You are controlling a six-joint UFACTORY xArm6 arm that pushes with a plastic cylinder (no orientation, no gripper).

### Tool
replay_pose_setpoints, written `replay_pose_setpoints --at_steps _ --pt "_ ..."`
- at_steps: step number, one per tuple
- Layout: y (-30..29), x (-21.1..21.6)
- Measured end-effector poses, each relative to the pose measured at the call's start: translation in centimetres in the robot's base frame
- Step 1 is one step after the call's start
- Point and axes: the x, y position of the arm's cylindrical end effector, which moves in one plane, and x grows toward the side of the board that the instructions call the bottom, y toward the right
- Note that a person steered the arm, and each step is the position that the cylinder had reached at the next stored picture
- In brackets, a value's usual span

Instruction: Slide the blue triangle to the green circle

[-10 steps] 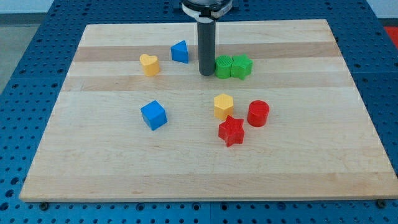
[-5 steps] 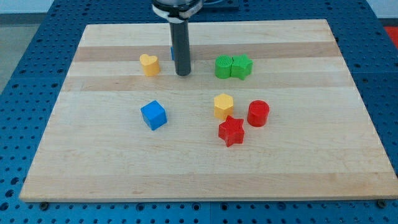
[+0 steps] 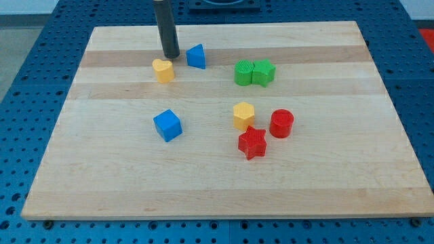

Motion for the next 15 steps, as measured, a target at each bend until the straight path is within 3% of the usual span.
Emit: replay_pose_setpoints --at_steps 4,13,15 --pt "6.3 1.0" --pt "4.2 8.4" --pt "4.5 7.4"
